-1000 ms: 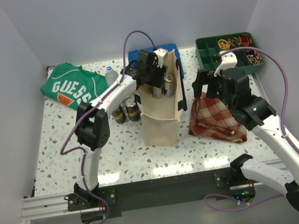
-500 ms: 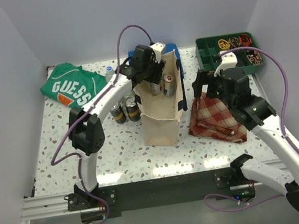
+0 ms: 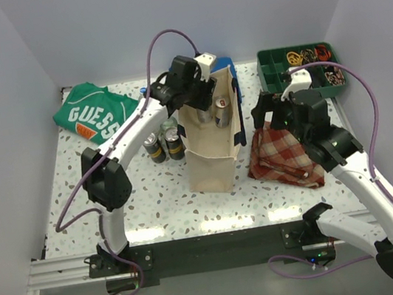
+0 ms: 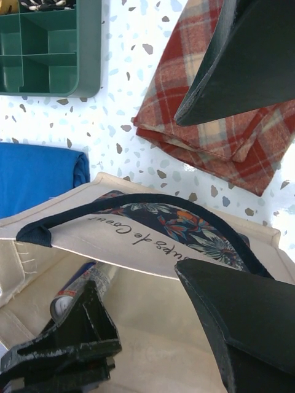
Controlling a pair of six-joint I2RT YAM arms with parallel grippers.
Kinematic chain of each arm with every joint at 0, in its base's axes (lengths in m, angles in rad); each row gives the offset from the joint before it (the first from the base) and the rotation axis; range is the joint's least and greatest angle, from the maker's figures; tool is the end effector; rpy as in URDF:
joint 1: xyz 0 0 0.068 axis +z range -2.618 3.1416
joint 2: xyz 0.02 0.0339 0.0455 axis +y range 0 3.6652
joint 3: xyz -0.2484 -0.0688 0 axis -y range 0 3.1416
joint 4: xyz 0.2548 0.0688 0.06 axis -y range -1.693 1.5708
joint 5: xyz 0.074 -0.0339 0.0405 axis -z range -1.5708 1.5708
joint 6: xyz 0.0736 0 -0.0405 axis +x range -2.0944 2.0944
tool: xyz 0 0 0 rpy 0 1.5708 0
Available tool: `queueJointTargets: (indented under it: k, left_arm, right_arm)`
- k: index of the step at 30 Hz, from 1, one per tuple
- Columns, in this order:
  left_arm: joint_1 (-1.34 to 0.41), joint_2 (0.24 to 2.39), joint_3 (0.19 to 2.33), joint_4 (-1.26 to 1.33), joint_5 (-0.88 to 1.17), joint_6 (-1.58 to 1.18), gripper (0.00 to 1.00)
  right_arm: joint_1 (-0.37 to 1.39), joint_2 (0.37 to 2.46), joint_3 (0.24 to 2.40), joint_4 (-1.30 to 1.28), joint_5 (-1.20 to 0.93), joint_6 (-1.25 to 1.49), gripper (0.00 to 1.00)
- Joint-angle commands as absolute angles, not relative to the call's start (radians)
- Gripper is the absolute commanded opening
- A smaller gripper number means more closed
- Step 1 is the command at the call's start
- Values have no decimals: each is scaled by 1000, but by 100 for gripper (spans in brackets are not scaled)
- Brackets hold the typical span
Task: Take the beverage out of the canvas bag
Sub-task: Take out the drink from the canvas bag.
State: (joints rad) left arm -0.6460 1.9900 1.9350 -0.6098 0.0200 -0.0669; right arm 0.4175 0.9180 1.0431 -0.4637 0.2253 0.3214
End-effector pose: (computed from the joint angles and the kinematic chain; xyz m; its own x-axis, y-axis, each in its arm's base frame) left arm 0.3944 -0.2991 0.2952 -0.5326 0.3178 -0.7845 0.5801 0.8119 -0.0649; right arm 0.2369 0.0871 0.3537 -0.3521 0.1807 -0.9184 -0.0963 0.9690 0.2276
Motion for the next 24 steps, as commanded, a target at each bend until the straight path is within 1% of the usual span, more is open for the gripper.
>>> queueJointTargets:
  k: [1, 6, 13, 16, 20, 24]
  left_arm:
    - [-660, 1868, 1993, -609, 66, -89, 0]
    - [-670, 1812, 1968, -626, 98, -104, 0]
    - [-687, 1686, 1876, -597, 112, -127, 0]
    - [-690, 1648, 1858, -591, 115, -129, 0]
    - [-692, 1606, 1841, -588, 118, -130, 0]
    - [-693, 1572, 1830, -591, 115, -129, 0]
  right_arm:
    - [413, 902, 1055, -469, 209, 347, 94]
    - [414, 888, 1045, -477, 195, 371, 94]
    - [413, 874, 1031, -480, 152, 413, 94]
    - [413, 879, 1032, -471, 121, 446, 91]
    - [413, 893, 1029, -442, 66, 479, 83]
    - [413, 903, 1022, -416, 29, 497, 80]
